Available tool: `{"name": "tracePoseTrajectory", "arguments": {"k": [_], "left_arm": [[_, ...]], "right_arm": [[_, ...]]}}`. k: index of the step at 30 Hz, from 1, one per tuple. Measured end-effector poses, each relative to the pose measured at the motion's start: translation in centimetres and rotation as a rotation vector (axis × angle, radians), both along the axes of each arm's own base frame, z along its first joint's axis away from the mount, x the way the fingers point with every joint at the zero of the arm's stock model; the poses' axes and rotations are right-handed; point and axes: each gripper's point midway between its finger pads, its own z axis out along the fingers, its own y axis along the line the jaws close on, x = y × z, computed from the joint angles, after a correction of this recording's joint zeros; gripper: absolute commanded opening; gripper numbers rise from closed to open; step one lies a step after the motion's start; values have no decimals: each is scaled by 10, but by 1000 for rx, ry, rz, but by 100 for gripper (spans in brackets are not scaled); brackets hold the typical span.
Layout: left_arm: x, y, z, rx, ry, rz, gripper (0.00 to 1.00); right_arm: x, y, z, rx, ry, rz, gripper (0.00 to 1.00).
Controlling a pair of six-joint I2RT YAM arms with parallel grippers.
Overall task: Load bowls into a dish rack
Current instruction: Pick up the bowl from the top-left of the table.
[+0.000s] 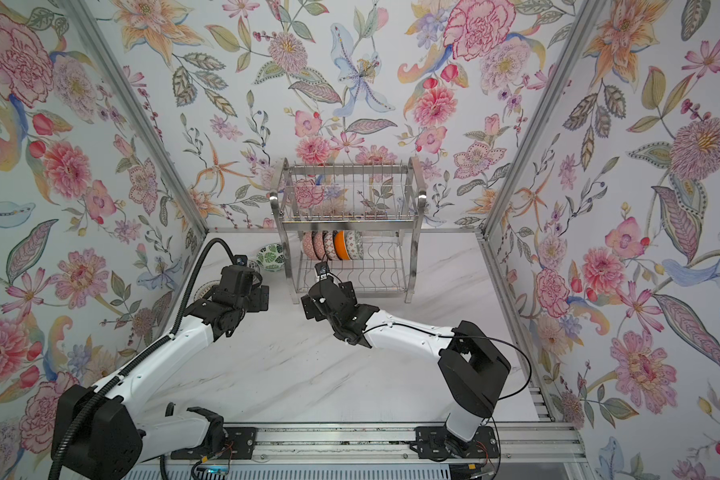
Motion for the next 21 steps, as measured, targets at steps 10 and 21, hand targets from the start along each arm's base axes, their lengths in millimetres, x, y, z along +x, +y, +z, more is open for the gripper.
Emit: {"name": "tracePoseTrajectory", "arguments": {"k": [10,21], "left_arm": [[27,83,-32,-88,76,189,99],[43,81,-91,-75,228,147,99]], "right_arm": [[-10,28,25,68,16,110,99],[-19,54,36,126,45,204,99]]}}
